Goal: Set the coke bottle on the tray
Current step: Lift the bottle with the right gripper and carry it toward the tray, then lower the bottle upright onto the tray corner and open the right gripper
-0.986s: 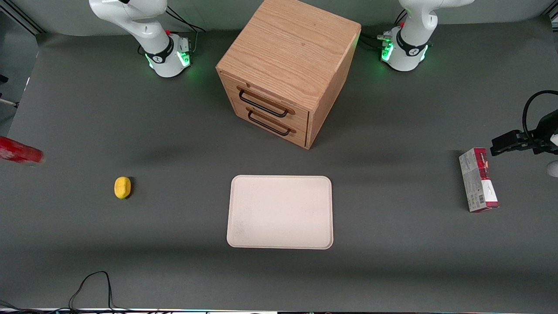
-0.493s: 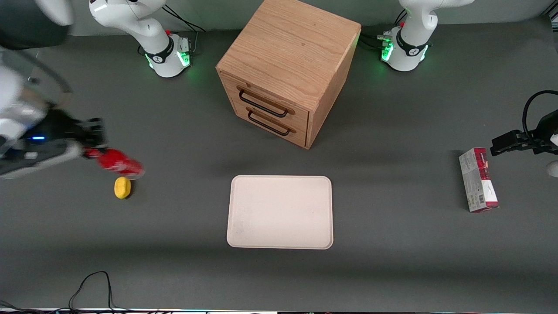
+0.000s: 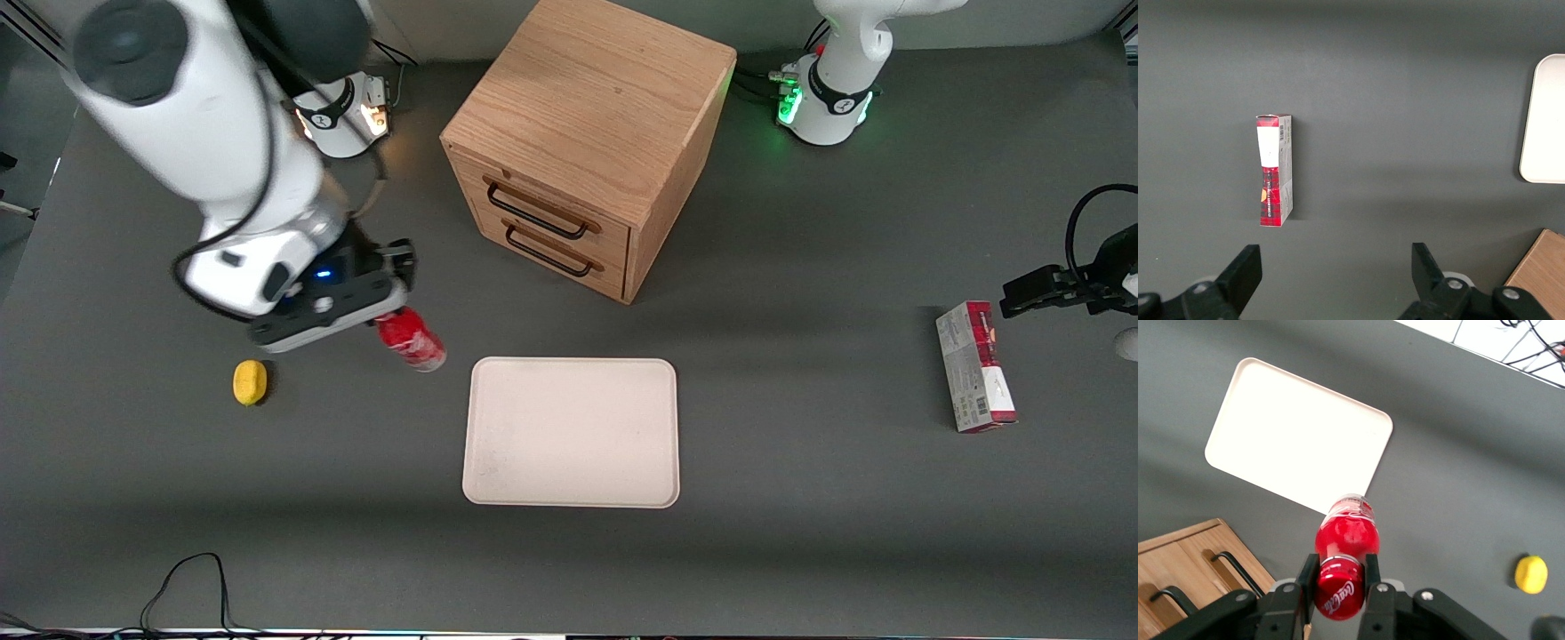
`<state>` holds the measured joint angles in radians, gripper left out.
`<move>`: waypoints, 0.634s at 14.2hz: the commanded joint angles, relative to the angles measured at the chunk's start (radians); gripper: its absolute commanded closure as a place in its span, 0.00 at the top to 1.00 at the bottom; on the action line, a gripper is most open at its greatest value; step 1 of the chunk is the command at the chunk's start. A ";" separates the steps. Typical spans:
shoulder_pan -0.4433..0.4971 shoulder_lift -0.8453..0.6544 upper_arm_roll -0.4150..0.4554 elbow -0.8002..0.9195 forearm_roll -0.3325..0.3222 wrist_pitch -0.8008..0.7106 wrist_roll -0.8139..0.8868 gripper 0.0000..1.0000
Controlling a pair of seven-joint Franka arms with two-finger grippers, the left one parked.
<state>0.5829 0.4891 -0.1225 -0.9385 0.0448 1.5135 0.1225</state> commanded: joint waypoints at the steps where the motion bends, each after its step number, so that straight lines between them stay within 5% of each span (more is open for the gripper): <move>1: 0.002 0.072 0.003 0.050 -0.026 0.059 0.016 0.06; 9: -0.032 0.340 0.000 0.038 -0.022 0.345 0.008 0.06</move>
<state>0.5633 0.7847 -0.1238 -0.9426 0.0396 1.8340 0.1268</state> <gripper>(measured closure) 0.687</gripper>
